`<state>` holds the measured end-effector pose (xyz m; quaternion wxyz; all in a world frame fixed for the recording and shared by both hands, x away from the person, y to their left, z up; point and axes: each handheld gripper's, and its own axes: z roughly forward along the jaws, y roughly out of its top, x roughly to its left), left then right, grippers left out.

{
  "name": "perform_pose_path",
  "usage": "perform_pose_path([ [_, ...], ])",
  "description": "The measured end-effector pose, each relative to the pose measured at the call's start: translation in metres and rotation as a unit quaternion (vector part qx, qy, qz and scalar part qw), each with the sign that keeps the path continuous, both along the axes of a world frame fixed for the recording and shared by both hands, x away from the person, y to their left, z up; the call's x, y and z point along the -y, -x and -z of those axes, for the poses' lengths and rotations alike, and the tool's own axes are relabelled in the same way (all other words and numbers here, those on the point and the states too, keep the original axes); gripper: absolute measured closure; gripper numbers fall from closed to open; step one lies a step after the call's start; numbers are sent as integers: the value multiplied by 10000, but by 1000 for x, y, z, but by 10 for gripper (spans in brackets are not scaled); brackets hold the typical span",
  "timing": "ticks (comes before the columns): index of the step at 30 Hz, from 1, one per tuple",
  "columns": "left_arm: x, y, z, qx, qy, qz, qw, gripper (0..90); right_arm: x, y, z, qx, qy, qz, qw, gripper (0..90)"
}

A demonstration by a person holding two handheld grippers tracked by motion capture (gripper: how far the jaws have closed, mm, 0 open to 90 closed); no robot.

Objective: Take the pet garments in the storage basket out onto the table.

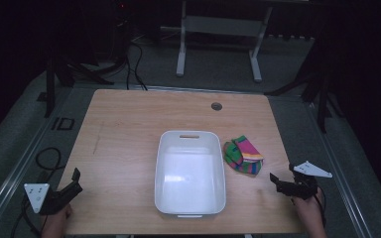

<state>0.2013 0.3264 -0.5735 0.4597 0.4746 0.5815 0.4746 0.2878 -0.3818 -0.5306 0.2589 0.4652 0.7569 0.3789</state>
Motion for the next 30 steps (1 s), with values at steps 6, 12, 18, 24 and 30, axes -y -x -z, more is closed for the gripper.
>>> perform_pose_path([
  [6,0,0,0,1,-5,-1,10000,19,3,11,12,191,-161,117,9996,128],
  [12,0,0,0,1,-15,5,10000,18,5,19,17,560,-300,366,9973,129],
  [18,0,0,0,2,-15,6,10000,19,10,22,21,785,-467,472,9947,129],
  [24,1,0,0,12,-20,5,10000,18,16,22,24,829,-585,664,9926,133],
  [30,0,0,0,13,-15,14,10000,18,17,21,26,763,-544,739,9929,136],
])
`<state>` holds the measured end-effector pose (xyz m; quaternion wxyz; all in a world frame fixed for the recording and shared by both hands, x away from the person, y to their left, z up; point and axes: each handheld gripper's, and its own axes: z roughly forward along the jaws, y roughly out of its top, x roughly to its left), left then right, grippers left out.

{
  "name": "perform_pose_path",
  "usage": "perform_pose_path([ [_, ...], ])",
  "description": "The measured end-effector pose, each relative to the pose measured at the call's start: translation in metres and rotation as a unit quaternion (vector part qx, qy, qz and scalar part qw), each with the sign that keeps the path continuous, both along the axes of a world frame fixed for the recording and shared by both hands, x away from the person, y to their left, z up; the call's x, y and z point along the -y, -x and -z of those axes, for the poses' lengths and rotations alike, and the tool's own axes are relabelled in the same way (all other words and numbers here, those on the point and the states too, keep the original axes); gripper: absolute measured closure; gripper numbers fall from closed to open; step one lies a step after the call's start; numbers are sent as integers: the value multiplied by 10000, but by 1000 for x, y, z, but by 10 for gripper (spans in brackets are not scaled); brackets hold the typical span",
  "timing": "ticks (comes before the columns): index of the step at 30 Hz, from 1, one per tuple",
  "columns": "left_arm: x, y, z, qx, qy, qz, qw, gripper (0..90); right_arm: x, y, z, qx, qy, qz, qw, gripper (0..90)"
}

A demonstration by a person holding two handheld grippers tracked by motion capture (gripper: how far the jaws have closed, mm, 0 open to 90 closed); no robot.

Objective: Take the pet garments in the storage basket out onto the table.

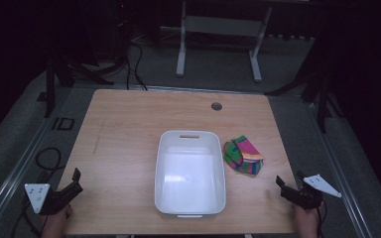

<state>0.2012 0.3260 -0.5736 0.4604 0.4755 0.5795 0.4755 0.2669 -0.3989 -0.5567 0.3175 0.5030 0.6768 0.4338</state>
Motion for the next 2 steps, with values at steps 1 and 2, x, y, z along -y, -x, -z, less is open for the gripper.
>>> perform_pose_path([
  [1,0,0,0,3,2,1,10000,18,0,0,0,-2,-8,5,10000,136],
  [2,0,0,0,-1,2,0,10000,18,0,0,0,-6,-10,19,10000,136],
])
